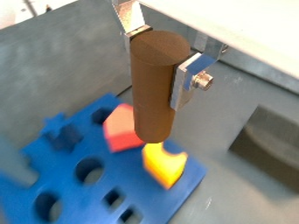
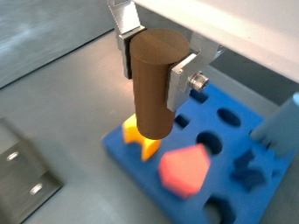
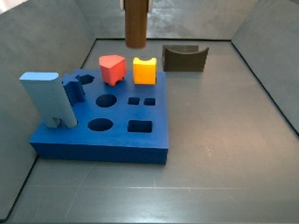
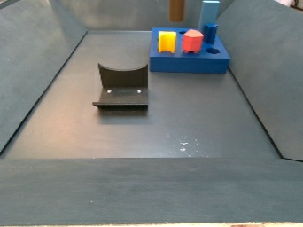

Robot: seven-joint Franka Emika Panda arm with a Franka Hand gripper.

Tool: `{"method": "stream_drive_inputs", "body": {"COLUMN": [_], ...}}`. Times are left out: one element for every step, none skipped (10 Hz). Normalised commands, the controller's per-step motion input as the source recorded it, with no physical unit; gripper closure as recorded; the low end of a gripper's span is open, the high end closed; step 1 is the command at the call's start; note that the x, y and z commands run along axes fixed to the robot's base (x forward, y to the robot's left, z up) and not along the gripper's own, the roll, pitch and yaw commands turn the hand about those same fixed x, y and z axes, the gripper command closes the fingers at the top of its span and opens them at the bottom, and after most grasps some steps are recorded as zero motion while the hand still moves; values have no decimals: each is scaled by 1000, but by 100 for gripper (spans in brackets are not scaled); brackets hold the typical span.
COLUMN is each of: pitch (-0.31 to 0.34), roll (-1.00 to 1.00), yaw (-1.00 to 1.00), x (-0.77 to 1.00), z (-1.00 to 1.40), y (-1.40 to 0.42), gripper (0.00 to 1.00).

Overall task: Pick up the round object. Move to above the board. Insert the round object.
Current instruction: Move to above the board, then insert the round object.

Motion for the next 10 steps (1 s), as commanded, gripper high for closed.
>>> {"method": "stream_drive_inputs", "body": {"pitch": [3,3,8,10,7,0,-37,-234,-431,-483], "roll": [70,88,116,94,81,9,26,0,-63,-26], "yaw": [6,8,11,6,10,0,51,23,0,0], "x": [206,213,179,119,73,9,0,-149,-454,-546], "z": [-151,-155,-123,-66,-27,0,-120,-249,-426,-486], "y": [-1000,-945,-651,-323,-199,0,0,0,74,123], "gripper": [100,100,100,100,100,100,100,100,100,100]}}
